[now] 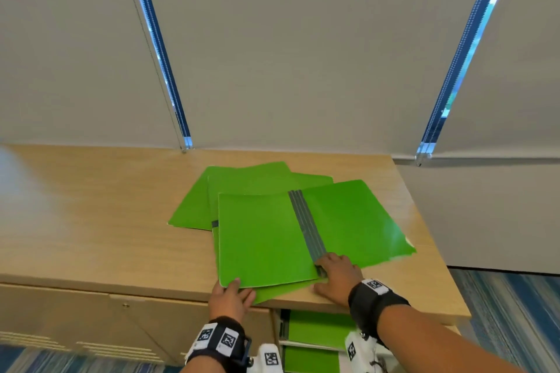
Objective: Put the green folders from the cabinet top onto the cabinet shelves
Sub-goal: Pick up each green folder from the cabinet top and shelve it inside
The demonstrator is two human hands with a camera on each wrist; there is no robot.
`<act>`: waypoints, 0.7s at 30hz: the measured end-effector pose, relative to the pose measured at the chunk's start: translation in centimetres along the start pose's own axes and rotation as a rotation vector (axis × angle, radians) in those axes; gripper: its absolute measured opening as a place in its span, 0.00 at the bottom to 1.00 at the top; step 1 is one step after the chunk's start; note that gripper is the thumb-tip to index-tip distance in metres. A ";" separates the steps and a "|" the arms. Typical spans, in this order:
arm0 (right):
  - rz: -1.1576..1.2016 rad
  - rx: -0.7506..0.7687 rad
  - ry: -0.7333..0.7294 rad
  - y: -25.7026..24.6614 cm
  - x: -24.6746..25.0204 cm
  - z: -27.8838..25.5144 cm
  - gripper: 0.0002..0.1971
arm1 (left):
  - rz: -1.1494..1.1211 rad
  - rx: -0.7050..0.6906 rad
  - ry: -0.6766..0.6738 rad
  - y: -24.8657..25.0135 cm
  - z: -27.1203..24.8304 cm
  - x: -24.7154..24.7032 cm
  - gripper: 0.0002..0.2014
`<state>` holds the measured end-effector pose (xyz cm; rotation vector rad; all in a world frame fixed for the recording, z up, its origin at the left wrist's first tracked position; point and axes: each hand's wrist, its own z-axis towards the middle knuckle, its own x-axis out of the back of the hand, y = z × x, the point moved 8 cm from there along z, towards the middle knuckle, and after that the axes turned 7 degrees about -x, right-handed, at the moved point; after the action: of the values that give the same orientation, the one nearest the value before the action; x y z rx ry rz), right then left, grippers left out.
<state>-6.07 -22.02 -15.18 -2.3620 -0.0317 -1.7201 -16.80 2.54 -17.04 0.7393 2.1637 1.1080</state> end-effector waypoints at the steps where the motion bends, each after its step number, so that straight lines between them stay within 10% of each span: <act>1: 0.002 -0.024 0.009 0.3 0.1 -0.2 0.38 | 0.001 0.018 -0.006 0.4 0.3 -0.1 0.24; 4: 0.022 -0.123 0.061 1.7 1.3 -0.5 0.51 | 0.002 0.040 -0.006 1.7 0.4 -0.5 0.21; 14: 0.515 0.077 0.435 -0.1 10.4 -2.5 0.47 | 0.128 0.068 -0.027 2.7 -0.9 -1.4 0.26; 21: 0.874 0.257 0.537 -2.5 18.0 -4.6 0.40 | 0.829 -0.693 0.085 12.3 -3.3 -3.2 0.51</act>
<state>-5.08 -22.49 3.50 -1.3288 0.7005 -1.6489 -14.51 4.75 -4.25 1.2791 1.3283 2.1659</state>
